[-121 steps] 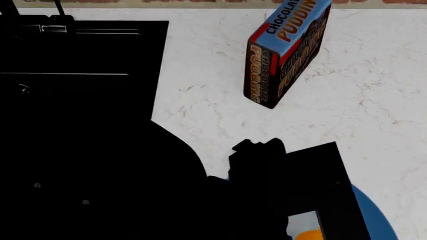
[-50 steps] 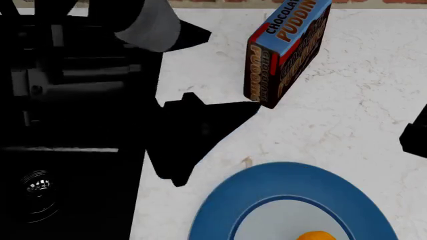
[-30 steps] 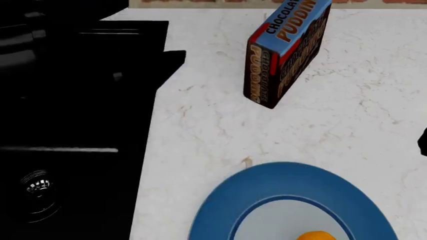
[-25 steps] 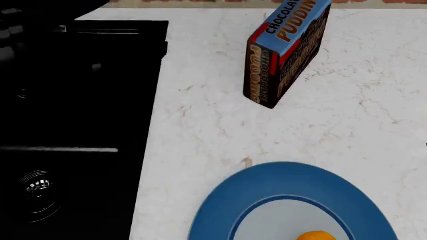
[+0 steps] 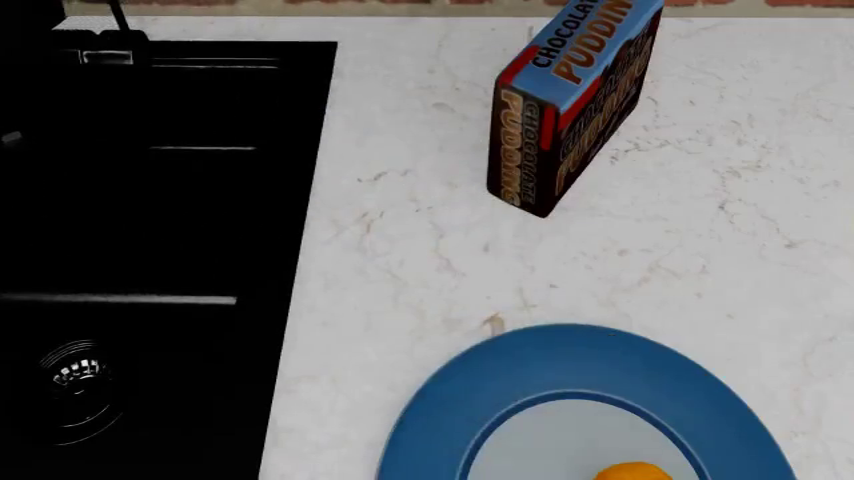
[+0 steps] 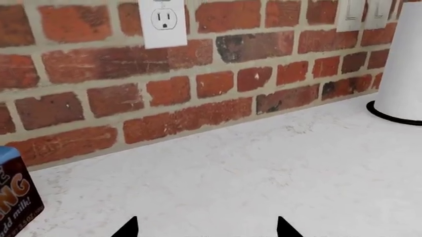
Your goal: Pick the tangerine from the sink and place it on the plate located on the counter
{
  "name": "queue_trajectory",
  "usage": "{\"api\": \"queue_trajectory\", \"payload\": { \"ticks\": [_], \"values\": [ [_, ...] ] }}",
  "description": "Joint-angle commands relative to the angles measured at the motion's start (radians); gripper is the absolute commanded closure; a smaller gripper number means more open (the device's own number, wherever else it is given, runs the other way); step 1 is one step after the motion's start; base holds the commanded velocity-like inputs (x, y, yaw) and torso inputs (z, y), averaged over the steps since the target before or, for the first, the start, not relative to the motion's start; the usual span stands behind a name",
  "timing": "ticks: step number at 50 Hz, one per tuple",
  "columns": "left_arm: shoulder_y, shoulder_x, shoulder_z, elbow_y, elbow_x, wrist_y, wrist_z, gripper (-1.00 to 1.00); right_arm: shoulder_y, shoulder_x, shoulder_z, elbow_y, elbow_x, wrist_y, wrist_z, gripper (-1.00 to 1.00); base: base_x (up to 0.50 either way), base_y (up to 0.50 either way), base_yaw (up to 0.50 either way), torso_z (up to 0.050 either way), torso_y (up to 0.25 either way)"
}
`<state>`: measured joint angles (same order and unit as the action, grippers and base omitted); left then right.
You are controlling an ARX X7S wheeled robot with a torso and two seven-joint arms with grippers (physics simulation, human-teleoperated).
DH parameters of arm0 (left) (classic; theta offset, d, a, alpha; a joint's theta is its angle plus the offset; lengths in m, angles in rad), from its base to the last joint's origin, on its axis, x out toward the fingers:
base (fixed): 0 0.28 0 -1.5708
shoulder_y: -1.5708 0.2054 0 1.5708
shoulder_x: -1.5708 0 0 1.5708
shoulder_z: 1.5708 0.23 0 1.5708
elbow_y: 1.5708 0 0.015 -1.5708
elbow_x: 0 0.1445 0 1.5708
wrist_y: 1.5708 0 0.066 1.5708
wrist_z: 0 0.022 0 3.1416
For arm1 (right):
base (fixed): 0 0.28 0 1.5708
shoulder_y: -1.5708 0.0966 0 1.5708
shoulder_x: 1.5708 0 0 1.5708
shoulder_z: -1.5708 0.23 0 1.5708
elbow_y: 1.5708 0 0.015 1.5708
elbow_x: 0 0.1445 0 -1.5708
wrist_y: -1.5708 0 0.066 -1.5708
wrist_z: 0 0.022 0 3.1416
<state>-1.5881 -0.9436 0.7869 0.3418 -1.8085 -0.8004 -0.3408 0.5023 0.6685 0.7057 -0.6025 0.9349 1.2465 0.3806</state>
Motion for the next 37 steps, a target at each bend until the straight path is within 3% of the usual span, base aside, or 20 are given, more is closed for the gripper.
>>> {"api": "queue_trajectory", "payload": {
  "ticks": [1,24,37],
  "values": [
    [0.073,-0.095,-0.029,0.074,-0.005,0.044,0.006,-1.0,-0.051,0.022,0.092,-0.035,0.037,0.031,-0.003,-1.0,0.0,0.0,0.0,0.0,0.0],
    [0.192,-0.276,-0.078,0.222,-0.039,0.129,0.013,-1.0,-0.217,0.05,0.443,-0.129,0.178,0.147,-0.027,-1.0,0.0,0.0,0.0,0.0,0.0],
    [0.252,-0.371,-0.1,0.302,-0.052,0.191,0.03,-1.0,-0.342,0.029,0.605,-0.145,0.177,0.128,-0.105,-1.0,0.0,0.0,0.0,0.0,0.0]
  ]
}}
